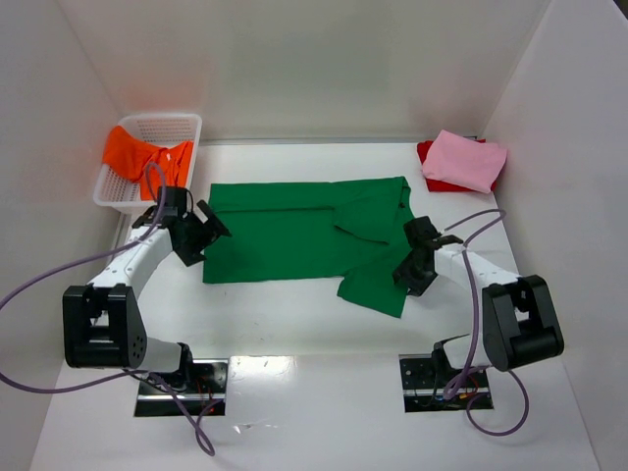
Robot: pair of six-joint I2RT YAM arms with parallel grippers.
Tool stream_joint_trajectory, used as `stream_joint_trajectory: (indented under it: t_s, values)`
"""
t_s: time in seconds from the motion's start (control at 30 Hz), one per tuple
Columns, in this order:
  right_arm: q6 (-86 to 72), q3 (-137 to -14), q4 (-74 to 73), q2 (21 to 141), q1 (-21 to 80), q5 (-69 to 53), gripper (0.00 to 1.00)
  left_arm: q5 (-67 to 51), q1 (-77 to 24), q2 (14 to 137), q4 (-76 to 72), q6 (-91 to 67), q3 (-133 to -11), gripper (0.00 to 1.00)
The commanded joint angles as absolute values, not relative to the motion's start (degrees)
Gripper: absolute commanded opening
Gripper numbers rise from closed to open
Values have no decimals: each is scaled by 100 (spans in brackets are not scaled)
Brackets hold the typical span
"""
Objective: Fold and stack the t-shirts
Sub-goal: Grap the side of the flattened tshirt closest away from the robot with both arms
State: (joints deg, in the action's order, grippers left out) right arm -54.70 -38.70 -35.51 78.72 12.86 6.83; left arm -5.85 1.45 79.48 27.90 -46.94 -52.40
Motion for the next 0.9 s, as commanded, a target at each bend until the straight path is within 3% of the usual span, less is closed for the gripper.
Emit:
stream_joint_trajectory:
  t_s: [0.0, 0.07, 0.2, 0.4, 0.67, 0.87]
  values:
    - [-5423, -3964, -3287, 8112, 1301, 791, 32, -502, 167, 7821, 2679, -5219, -5089, 100]
    - [-5371, -4017, -3243, 8291, 1301, 791, 17, -372, 211, 7875, 2786, -5357, -5045, 100]
    - [-5300, -4148, -3234, 8408, 1301, 791, 5, -280, 387, 7843, 2968, -5776, -4786, 99]
    - [-5300, -4210, -3349, 8255, 1301, 861, 3, 9, 668, 7392, 2857, -6386, -4221, 93]
    - [-5247, -4206, -3401, 8139, 1055, 914, 3, 254, 668, 7713, 2856, -6460, -4154, 86]
    - [-5247, -4157, -3401, 8024, 993, 914, 3, 264, 668, 7989, 2795, -6407, -4104, 63]
